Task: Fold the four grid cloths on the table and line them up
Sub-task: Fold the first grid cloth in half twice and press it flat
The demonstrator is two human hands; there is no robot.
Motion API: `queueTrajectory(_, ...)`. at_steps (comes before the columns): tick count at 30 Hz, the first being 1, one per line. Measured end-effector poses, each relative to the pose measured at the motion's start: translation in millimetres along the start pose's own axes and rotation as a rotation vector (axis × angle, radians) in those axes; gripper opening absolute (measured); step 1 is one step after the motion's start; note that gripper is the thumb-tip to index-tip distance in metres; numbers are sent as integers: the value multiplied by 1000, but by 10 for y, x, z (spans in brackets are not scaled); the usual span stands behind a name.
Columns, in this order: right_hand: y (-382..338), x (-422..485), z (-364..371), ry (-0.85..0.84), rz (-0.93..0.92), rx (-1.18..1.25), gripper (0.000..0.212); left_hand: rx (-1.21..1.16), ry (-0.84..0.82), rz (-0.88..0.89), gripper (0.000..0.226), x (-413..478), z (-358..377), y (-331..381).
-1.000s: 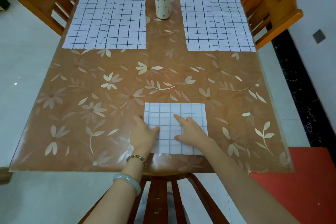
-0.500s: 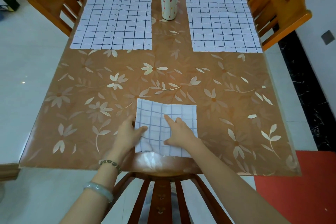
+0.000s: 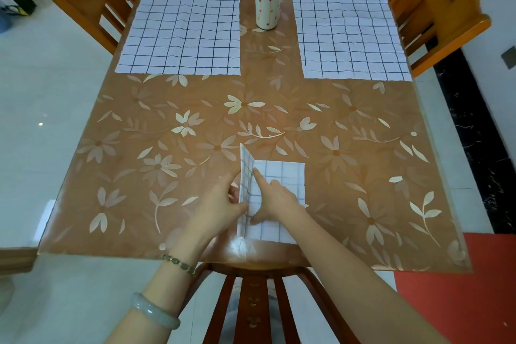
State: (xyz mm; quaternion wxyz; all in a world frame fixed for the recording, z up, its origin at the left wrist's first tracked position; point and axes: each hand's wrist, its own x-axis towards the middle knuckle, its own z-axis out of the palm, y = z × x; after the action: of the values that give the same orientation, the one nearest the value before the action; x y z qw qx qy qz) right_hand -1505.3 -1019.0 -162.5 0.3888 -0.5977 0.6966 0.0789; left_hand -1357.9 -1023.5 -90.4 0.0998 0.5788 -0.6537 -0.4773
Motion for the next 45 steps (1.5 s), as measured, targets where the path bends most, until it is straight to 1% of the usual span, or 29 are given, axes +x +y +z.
queueTrajectory(2, -9, 10, -8, 4, -3, -2, 123, -33, -25, 9, 75, 12, 57, 43)
queueTrajectory(4, 18, 16, -24, 17, -31, 24, 110, -49, -53, 27, 76, 31, 149, 80)
queueTrajectory(5, 51, 11, -41, 22, -54, 74, 104, -52, -64, 32, 77, 44, 202, 97)
queueTrajectory(6, 104, -4, -62, 29, -75, 179, 101, -52, -73, 36, 77, 61, 257, 110)
queueTrajectory(7, 175, -23, -80, 36, -73, 356, 95, -51, -79, 40, 76, 76, 314, 126)
queueTrajectory(8, 257, -60, -99, 58, -43, 582, 86, -51, -87, 43, 75, 91, 373, 143)
queueTrajectory(9, 358, -100, -103, 115, -1, 793, 74, -52, -96, 46, 75, 106, 438, 156)
queueTrajectory(10, 460, -149, -105, 202, 47, 943, 59, -52, -106, 51, 75, 122, 500, 170)
queueTrajectory(11, 559, -193, -103, 300, 98, 1014, 45, -48, -116, 57, 74, 141, 562, 182)
queueTrajectory(13, 729, -246, -84, 444, 169, 1012, 29, -33, -128, 64, 74, 177, 674, 207)
queueTrajectory(14, 779, -267, -79, 463, 182, 1009, 25, -26, -134, 64, 73, 187, 725, 221)
queueTrajectory(17, 828, -281, -91, 439, 192, 1056, 19, -17, -151, 57, 71, 217, 883, 255)
queueTrajectory(18, 827, -276, -104, 431, 200, 1080, 18, -6, -156, 55, 70, 233, 937, 255)
queueTrajectory(20, 824, -253, -126, 427, 211, 1110, 21, 37, -162, 55, 70, 277, 1033, 248)
queueTrajectory(23, 814, -210, -112, 438, 235, 1085, 29, 85, -170, 58, 69, 325, 1143, 234)
queueTrajectory(25, 795, -178, -98, 460, 255, 1055, 30, 103, -164, 66, 66, 336, 1190, 214)
queueTrajectory(30, 755, -122, -94, 513, 342, 960, 18, 94, -152, 61, 68, 356, 1273, 131)
queueTrajectory(32, 728, -127, -114, 519, 340, 921, 16, 189, -82, 109, 62, 355, 1234, 75)
queueTrajectory(34, 707, -148, -130, 524, 322, 852, 13, 363, 104, 251, 51, 374, 1099, -30)
queueTrajectory(35, 703, -160, -136, 528, 322, 814, 12, 447, 192, 333, 49, 411, 1018, -107)
queueTrajectory(36, 698, -172, -136, 535, 328, 780, 13, 526, 262, 401, 52, 465, 941, -191)
queueTrajectory(37, 698, -177, -133, 545, 333, 752, 14, 586, 294, 448, 58, 535, 876, -276)
queueTrajectory(38, 696, -171, -126, 553, 336, 736, 15, 636, 281, 477, 64, 604, 823, -353)
queueTrajectory(40, 695, -158, -117, 571, 340, 718, 15, 737, 177, 501, 71, 705, 768, -458)
queueTrajectory(43, 702, -144, -112, 596, 344, 690, 16, 868, 27, 489, 77, 772, 761, -523)
queueTrajectory(45, 713, -141, -116, 605, 341, 678, 15, 919, -18, 469, 80, 785, 785, -564)
